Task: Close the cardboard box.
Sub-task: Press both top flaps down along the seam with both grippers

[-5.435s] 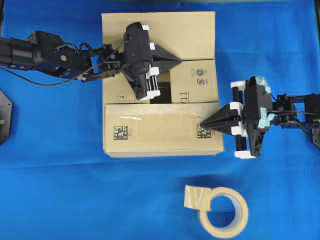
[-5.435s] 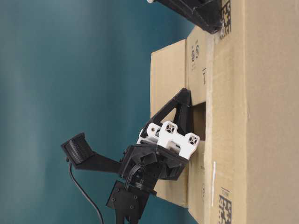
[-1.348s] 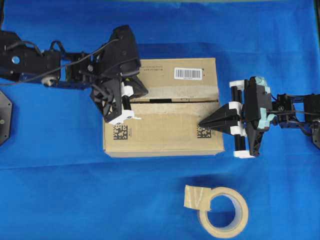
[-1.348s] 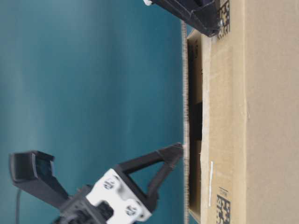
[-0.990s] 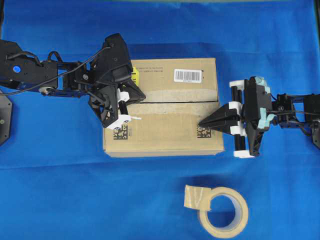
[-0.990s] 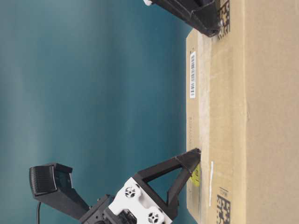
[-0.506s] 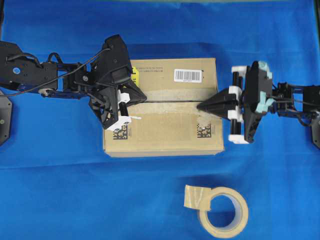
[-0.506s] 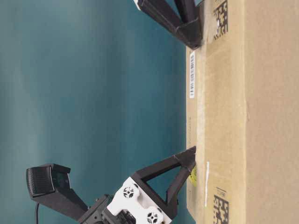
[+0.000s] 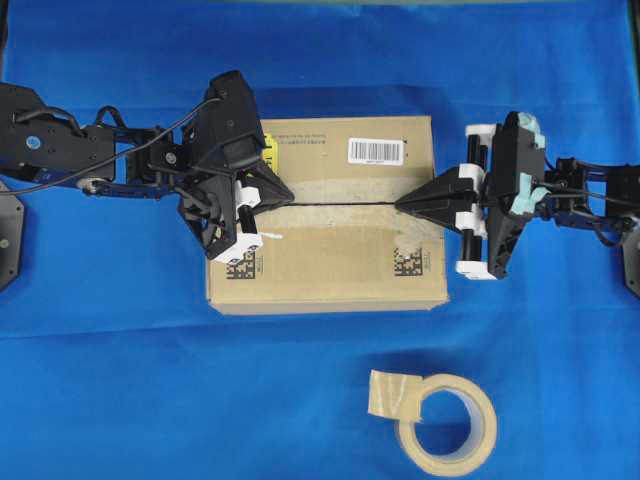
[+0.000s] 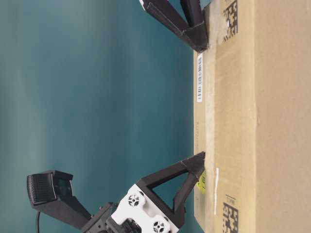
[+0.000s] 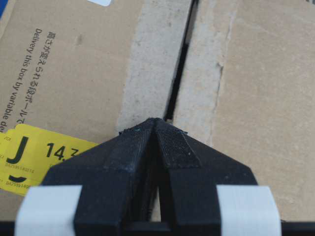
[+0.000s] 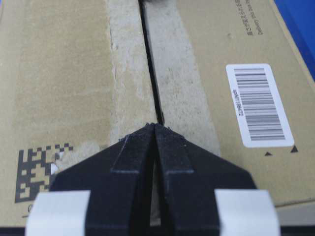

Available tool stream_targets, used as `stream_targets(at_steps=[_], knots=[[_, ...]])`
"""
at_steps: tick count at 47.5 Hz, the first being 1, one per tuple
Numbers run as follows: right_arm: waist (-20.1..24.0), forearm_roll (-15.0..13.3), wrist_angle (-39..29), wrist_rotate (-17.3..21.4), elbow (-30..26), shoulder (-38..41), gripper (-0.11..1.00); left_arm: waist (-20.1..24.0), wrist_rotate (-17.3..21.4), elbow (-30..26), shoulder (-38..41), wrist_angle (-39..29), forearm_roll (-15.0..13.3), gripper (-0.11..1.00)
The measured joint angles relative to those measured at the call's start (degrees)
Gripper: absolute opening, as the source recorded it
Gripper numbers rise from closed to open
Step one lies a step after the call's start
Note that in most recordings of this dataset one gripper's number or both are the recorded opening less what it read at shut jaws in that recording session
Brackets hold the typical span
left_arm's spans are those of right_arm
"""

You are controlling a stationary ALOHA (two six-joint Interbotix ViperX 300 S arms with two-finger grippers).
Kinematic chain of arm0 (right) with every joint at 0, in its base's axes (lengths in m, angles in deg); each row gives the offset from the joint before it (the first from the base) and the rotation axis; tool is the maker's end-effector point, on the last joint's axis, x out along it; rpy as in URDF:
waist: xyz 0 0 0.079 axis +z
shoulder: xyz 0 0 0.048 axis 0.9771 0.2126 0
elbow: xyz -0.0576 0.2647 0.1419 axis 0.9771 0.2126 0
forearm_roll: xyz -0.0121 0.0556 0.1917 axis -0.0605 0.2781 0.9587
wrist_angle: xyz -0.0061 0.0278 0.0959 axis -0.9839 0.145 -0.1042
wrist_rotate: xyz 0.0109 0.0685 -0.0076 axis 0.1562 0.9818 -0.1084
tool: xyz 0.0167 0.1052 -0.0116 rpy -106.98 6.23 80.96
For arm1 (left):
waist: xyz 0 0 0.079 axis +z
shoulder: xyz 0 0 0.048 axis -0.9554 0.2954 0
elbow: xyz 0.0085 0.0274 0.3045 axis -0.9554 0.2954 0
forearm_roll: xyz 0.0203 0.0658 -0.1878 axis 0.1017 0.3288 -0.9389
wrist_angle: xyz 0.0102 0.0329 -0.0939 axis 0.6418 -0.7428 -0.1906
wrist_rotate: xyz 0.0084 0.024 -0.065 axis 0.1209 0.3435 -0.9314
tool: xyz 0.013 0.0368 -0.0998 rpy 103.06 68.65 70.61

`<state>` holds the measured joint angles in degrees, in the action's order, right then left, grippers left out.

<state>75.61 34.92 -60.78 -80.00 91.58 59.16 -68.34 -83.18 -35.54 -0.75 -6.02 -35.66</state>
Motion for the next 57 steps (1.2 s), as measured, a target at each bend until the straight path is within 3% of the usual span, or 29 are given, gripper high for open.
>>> stream_targets(at_steps=[44, 51, 57], knots=[[-0.5, 0.0, 0.4, 0.1, 1.1, 0.4, 0.00, -1.8, 0.4, 5.4, -2.7, 7.6, 0.0, 0.00], [-0.5, 0.1, 0.5, 0.1, 1.1, 0.4, 0.00, -2.4, 1.7, 8.7, -4.8, 14.7, 0.1, 0.00], [-0.5, 0.0, 0.5, 0.1, 1.1, 0.4, 0.00, -2.6, 5.4, 12.1, -6.8, 22.3, 0.2, 0.00]])
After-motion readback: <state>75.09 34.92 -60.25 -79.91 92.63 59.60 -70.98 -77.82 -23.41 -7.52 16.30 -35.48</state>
